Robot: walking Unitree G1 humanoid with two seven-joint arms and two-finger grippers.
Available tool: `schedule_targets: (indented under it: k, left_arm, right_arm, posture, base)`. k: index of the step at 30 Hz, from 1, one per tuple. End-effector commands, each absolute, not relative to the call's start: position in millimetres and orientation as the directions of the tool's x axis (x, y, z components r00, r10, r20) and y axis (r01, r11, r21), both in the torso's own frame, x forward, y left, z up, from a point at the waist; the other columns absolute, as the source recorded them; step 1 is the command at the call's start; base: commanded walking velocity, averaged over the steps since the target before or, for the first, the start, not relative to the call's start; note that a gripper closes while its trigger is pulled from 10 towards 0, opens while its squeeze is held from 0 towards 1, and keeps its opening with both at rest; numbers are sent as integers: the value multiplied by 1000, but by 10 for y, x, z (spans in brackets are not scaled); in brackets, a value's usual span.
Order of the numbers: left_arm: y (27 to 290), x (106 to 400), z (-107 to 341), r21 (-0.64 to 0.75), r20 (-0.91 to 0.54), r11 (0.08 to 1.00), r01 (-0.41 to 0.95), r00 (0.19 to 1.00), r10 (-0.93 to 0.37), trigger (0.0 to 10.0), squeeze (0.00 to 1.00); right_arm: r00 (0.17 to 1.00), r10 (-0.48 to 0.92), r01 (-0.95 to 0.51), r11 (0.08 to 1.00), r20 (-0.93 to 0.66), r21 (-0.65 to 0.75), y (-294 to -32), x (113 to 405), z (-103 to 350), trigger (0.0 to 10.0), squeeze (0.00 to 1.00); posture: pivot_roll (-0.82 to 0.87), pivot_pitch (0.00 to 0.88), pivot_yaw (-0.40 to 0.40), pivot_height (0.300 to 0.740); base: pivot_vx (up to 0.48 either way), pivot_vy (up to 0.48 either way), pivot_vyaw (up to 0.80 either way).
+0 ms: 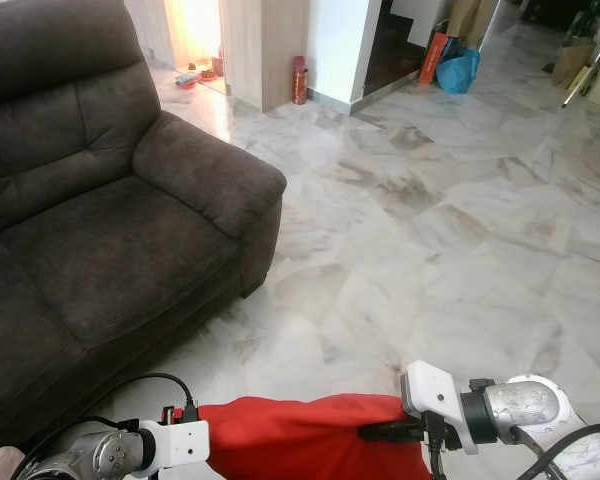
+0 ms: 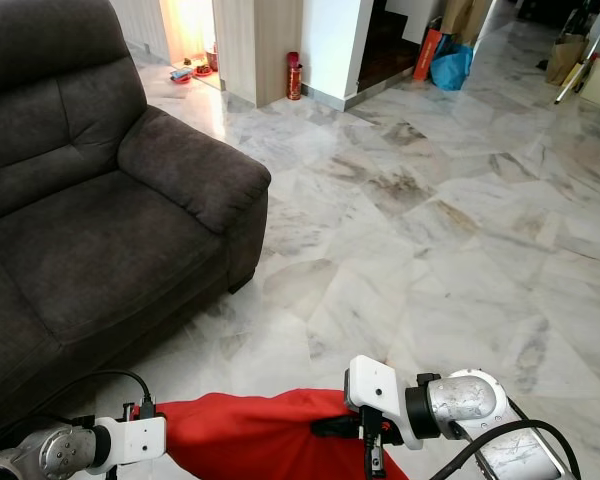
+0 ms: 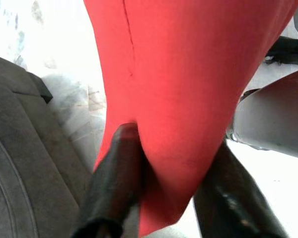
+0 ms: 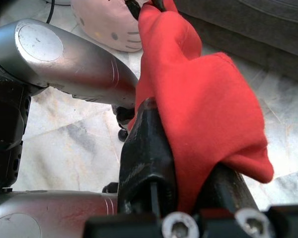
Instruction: Move the pillow to the sofa from floor
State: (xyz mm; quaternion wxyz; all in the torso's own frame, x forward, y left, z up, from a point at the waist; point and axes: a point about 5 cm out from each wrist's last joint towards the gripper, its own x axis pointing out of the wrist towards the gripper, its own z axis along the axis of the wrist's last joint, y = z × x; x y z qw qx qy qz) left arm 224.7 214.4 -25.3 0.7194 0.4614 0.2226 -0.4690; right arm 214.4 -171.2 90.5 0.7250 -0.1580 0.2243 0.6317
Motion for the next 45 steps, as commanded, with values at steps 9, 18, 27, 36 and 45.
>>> schedule_targets:
  k: [9,18,27,36,45]
  left_arm:
    - [2124,2235,-262,441,-748,153,884,457,-482,0,0]
    - [2097,2237,-255,437,-729,184,880,467,-501,0,0]
    - [2051,2283,-216,443,-691,233,866,495,-526,0,0]
    - [1935,2749,170,489,-373,626,608,794,-480,10000,0]
    - [1832,3158,717,247,-1,948,200,979,-206,10000,0]
  right_arm:
    - [132,880,-990,137,-457,-23,-1664,2190,1108,10000,0]
    - [138,879,-989,143,-456,-25,-1665,2200,1106,10000,0]
    - [155,877,-987,157,-455,-32,-1671,2226,1096,10000,0]
    - [554,728,-832,498,-404,-244,-1850,2644,1029,10000,0]
    - [911,312,-383,884,-271,-270,-2016,2931,841,10000,0]
  posture:
    - [3,23,-86,740]
    - [4,21,-85,740]
    - [8,15,-84,740]
    - [13,12,-85,740]
    - [24,17,-81,740]
  base:
    - [0,0,0]
    - [0,0,0]
    - [0,0,0]
    - [0,0,0]
    - [0,0,0]
